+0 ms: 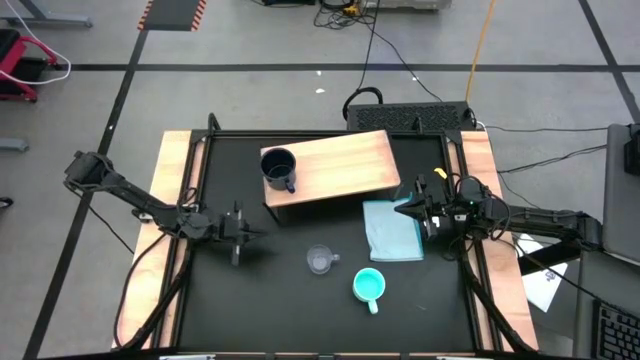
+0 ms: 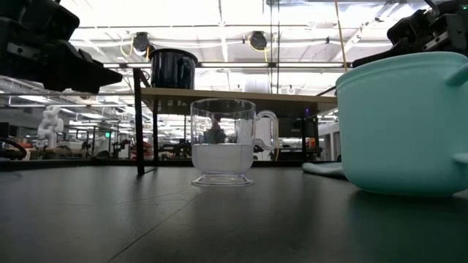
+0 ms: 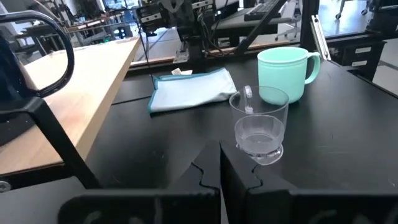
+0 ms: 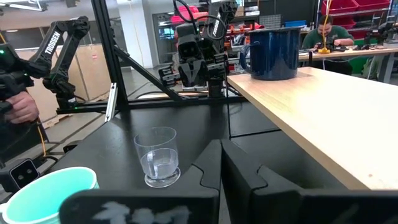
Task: Stack small to large cups/mugs on shelf
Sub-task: Put the light blue mug on the shelf
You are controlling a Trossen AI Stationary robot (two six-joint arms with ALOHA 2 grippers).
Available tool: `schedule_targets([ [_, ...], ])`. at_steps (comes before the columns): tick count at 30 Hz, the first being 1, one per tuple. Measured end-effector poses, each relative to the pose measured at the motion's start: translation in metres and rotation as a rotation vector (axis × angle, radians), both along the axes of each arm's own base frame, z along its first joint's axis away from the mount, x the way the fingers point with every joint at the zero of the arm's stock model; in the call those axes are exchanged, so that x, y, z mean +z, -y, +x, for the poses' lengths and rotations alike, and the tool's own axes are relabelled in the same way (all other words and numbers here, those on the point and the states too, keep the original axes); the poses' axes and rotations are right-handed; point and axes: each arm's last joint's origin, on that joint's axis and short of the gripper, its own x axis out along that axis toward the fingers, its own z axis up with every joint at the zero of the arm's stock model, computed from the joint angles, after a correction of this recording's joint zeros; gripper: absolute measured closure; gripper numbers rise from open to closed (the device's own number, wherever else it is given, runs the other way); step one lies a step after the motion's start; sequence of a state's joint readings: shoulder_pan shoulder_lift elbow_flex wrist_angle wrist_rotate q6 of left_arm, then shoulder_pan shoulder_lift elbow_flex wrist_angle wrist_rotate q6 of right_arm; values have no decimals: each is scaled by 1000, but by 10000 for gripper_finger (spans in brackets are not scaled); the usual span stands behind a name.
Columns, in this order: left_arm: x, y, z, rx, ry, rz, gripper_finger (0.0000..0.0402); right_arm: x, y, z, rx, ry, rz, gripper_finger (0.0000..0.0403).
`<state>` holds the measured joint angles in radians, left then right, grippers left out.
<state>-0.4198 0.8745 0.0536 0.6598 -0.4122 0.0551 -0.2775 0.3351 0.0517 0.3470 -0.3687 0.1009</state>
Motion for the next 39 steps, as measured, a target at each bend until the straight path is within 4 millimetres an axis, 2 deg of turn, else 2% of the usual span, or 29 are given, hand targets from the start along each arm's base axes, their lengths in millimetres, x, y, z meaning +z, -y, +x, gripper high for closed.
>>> schedule_targets([
  [27,0,0,0,0,-3,2,401,0,0,0,0,1,-15,403],
  [33,0,0,0,-1,-4,8,401,7,-1,0,13,62,48,403],
  [39,-1,0,0,-3,-6,21,401,14,-11,-1,204,140,-13,403],
])
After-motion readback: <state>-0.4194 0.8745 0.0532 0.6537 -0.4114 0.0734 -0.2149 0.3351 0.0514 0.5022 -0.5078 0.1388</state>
